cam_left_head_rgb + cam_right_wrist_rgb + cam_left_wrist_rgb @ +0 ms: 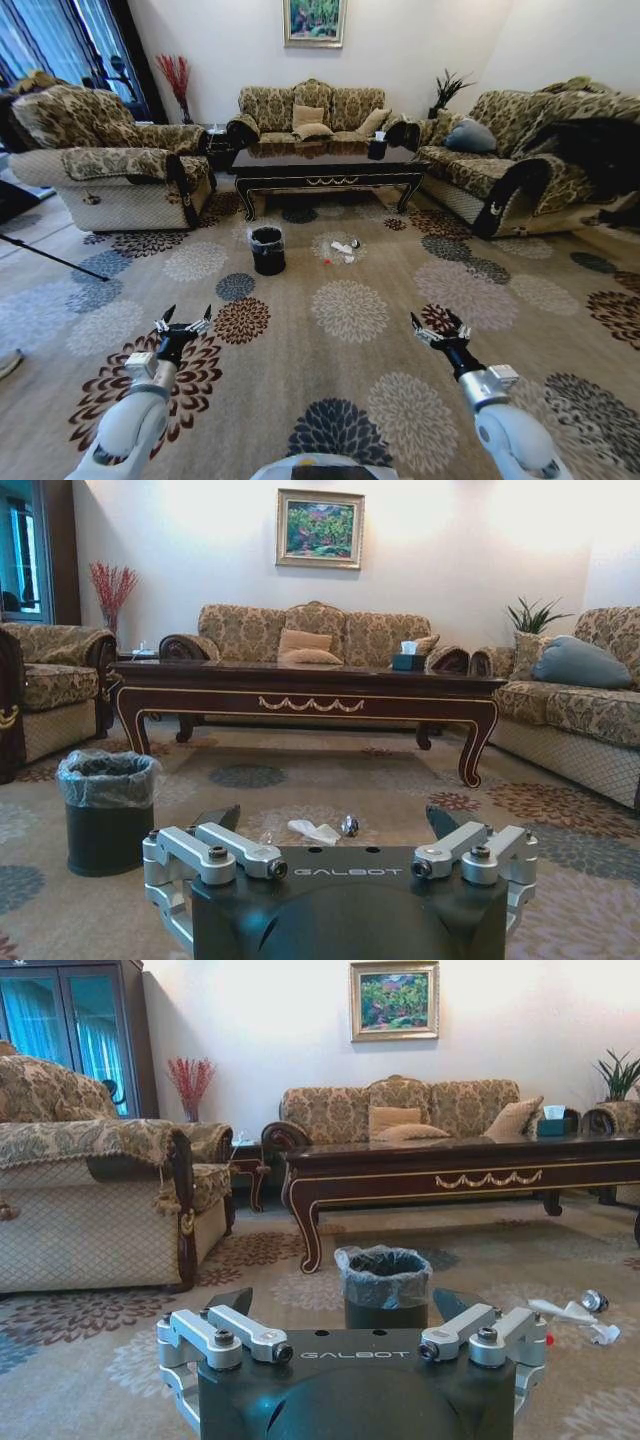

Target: Move to the front of the table and pick up the trash from the floor, then place it into the trash bin.

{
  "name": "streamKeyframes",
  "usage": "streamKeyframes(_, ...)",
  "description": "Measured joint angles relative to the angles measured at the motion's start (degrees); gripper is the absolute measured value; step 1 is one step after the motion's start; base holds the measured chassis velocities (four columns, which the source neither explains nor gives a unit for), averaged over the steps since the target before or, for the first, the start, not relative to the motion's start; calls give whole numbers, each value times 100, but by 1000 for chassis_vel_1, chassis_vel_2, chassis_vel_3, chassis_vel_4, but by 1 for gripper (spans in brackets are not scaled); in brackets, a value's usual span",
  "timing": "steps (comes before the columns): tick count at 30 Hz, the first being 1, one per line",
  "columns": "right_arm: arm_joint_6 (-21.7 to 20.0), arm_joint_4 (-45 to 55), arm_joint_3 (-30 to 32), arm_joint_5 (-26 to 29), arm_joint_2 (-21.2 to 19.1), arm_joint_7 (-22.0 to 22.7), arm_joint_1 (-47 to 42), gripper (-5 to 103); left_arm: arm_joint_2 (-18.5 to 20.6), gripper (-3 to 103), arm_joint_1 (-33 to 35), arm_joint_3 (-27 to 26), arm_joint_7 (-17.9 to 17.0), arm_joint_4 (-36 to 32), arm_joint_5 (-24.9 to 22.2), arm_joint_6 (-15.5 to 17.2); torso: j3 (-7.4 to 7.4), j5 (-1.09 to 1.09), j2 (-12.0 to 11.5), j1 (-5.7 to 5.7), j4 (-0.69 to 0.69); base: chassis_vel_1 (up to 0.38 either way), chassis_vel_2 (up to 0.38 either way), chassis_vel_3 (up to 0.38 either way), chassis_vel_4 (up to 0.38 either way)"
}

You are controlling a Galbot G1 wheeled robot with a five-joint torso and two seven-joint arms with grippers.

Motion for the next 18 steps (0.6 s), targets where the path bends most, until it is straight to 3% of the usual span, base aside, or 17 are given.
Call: streamKeyframes(18,-18,-230,-242,5,-204,122,329,100,-62,100,12,88,8,-3,64,-24,-314,0,-421,-108,1,0,0,0,0)
